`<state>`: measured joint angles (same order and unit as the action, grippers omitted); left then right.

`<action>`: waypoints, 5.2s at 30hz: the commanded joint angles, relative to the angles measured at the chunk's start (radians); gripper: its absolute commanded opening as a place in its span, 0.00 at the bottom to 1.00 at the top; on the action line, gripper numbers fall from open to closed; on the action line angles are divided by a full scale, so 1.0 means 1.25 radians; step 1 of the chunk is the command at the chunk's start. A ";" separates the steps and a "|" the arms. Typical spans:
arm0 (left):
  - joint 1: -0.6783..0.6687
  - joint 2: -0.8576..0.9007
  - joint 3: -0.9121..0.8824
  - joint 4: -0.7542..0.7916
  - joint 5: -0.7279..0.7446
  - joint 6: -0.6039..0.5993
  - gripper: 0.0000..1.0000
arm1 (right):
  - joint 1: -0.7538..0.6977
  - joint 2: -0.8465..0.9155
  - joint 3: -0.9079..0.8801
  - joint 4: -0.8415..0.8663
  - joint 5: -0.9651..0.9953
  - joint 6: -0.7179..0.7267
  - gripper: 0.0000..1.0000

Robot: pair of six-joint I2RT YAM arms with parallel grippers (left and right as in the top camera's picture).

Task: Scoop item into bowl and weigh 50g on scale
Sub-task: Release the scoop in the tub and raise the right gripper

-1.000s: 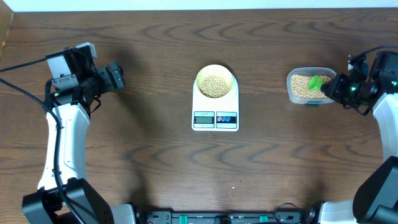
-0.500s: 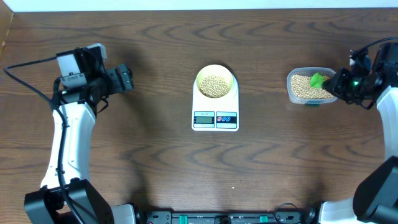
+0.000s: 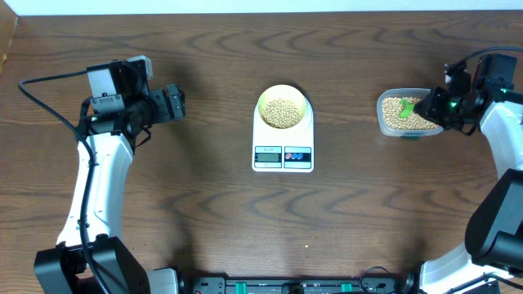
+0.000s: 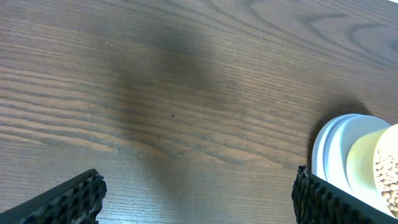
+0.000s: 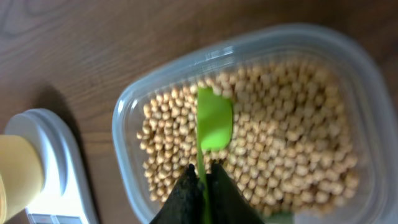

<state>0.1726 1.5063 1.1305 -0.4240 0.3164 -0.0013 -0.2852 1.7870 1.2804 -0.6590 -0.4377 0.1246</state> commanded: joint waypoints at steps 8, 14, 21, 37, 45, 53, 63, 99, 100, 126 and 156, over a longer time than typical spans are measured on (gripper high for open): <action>-0.002 0.007 0.002 -0.004 0.010 -0.003 0.98 | 0.004 0.012 0.012 0.027 0.063 -0.008 0.52; -0.002 0.007 0.002 -0.004 0.010 -0.003 0.98 | 0.004 0.008 0.022 0.111 0.075 -0.029 0.55; -0.002 0.007 0.002 -0.005 0.010 -0.003 0.98 | 0.004 0.007 0.148 0.116 0.052 -0.029 0.61; -0.002 0.007 0.002 -0.005 0.010 -0.003 0.98 | 0.004 0.008 0.156 0.111 0.052 -0.029 0.99; -0.002 0.007 0.002 -0.005 0.010 -0.003 0.98 | 0.004 0.008 0.156 0.111 0.052 -0.029 0.99; -0.002 0.007 0.002 -0.005 0.010 -0.003 0.98 | 0.004 0.008 0.156 0.111 0.052 -0.029 0.99; -0.002 0.007 0.002 -0.005 0.010 -0.003 0.98 | 0.004 0.008 0.156 0.111 0.052 -0.029 0.99; -0.002 0.007 0.002 -0.005 0.010 -0.003 0.98 | 0.004 0.008 0.156 0.111 0.052 -0.029 0.99; -0.002 0.007 0.002 -0.005 0.010 -0.003 0.98 | 0.004 0.008 0.156 0.111 0.052 -0.029 0.99; -0.002 0.007 0.002 -0.005 0.010 -0.003 0.98 | 0.004 0.008 0.155 0.111 0.052 -0.029 0.99; -0.002 0.007 0.002 -0.005 0.010 -0.003 0.98 | 0.004 0.008 0.156 0.111 0.052 -0.029 0.99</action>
<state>0.1726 1.5063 1.1301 -0.4240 0.3164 -0.0017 -0.2852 1.7931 1.4765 -0.5190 -0.3668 0.0944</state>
